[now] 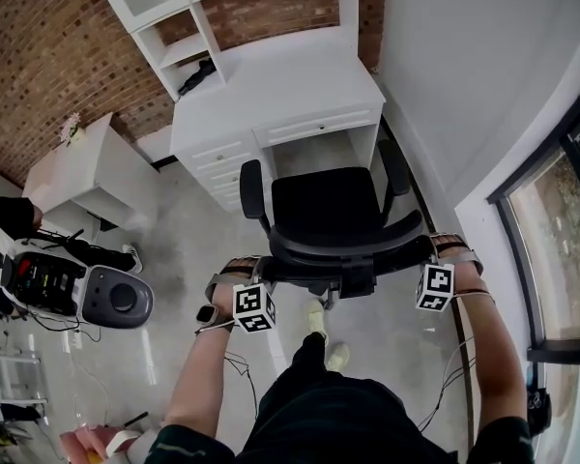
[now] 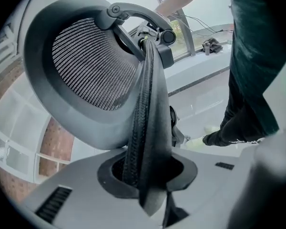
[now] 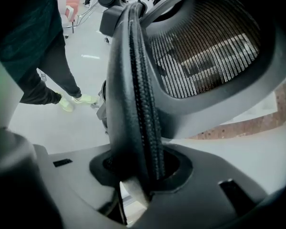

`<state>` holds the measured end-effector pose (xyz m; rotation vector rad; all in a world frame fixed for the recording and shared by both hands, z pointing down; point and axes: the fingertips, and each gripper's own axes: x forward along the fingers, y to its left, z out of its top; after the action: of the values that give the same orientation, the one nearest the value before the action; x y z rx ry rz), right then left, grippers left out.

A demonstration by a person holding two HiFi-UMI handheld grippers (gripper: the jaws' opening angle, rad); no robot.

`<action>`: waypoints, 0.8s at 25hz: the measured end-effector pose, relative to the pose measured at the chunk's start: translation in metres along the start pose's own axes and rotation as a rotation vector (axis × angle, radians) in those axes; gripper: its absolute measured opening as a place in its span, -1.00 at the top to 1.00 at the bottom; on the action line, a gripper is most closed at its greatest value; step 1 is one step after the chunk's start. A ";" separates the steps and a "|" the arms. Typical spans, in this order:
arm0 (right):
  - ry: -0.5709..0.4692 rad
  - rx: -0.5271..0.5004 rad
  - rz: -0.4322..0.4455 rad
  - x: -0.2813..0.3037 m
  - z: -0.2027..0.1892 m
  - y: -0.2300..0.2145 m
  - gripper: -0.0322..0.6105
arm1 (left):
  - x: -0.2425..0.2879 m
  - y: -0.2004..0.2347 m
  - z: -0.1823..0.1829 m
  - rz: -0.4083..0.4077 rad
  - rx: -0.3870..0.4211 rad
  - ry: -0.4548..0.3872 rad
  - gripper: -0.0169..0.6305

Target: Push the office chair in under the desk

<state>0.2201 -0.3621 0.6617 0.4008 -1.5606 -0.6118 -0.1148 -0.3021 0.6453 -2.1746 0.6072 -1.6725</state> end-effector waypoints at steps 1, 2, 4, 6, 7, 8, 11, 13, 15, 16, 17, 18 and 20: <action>0.003 0.002 -0.005 0.004 -0.003 -0.004 0.57 | 0.003 0.004 0.002 0.002 -0.001 0.000 0.65; 0.008 0.003 -0.010 0.007 -0.006 -0.009 0.57 | 0.007 0.008 0.004 0.001 -0.001 0.001 0.65; 0.020 0.003 -0.017 0.015 -0.013 -0.019 0.56 | 0.014 0.017 0.008 -0.002 -0.001 0.004 0.65; 0.034 0.004 -0.018 0.023 -0.020 -0.028 0.56 | 0.020 0.024 0.012 -0.006 -0.004 0.006 0.65; 0.038 0.006 -0.018 0.027 -0.024 -0.030 0.56 | 0.023 0.025 0.015 -0.007 -0.007 0.007 0.65; 0.040 0.008 -0.020 0.030 -0.028 -0.033 0.56 | 0.027 0.027 0.018 -0.007 -0.009 0.009 0.65; 0.036 0.011 -0.024 0.039 -0.038 -0.042 0.55 | 0.037 0.035 0.026 -0.004 -0.012 0.014 0.65; 0.035 0.011 -0.028 0.045 -0.043 -0.050 0.55 | 0.043 0.042 0.030 -0.003 -0.013 0.016 0.65; 0.032 0.014 -0.033 0.050 -0.050 -0.054 0.54 | 0.050 0.046 0.035 -0.005 -0.011 0.017 0.65; 0.031 0.016 -0.035 0.053 -0.054 -0.054 0.54 | 0.054 0.046 0.038 -0.006 -0.010 0.017 0.65; 0.030 0.017 -0.037 0.056 -0.058 -0.055 0.54 | 0.058 0.047 0.041 -0.007 -0.009 0.018 0.65; 0.031 0.018 -0.039 0.060 -0.061 -0.055 0.54 | 0.061 0.048 0.043 -0.008 -0.008 0.020 0.66; 0.034 0.018 -0.045 0.065 -0.065 -0.053 0.54 | 0.067 0.045 0.045 -0.009 -0.005 0.023 0.66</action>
<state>0.2733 -0.4519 0.6826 0.4583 -1.5290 -0.6234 -0.0625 -0.3754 0.6666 -2.1674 0.6097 -1.7041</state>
